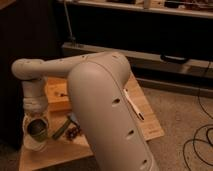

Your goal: Stack cups into tray

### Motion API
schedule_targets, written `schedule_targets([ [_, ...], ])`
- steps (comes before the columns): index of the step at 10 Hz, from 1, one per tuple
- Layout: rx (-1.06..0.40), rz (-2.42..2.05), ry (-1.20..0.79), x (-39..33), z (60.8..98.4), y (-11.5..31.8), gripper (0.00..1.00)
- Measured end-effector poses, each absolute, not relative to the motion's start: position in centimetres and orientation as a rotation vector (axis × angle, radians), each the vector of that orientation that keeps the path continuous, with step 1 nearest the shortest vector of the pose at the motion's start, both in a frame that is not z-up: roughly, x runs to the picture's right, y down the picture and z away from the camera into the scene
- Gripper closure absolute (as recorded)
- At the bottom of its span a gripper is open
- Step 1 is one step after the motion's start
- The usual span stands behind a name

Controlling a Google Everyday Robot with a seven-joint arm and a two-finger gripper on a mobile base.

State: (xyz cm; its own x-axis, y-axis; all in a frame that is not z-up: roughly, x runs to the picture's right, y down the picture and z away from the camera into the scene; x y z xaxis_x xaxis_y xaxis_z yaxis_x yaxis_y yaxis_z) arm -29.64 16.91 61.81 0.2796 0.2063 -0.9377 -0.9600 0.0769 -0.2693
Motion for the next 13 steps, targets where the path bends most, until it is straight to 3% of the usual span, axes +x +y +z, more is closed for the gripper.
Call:
schedule_targets([
  [11,-1.389,1.355,1.054,-30.4,64.3,17.0,0.94],
  [13,-1.376,1.363,1.058,-30.8,64.1,17.4,0.94],
])
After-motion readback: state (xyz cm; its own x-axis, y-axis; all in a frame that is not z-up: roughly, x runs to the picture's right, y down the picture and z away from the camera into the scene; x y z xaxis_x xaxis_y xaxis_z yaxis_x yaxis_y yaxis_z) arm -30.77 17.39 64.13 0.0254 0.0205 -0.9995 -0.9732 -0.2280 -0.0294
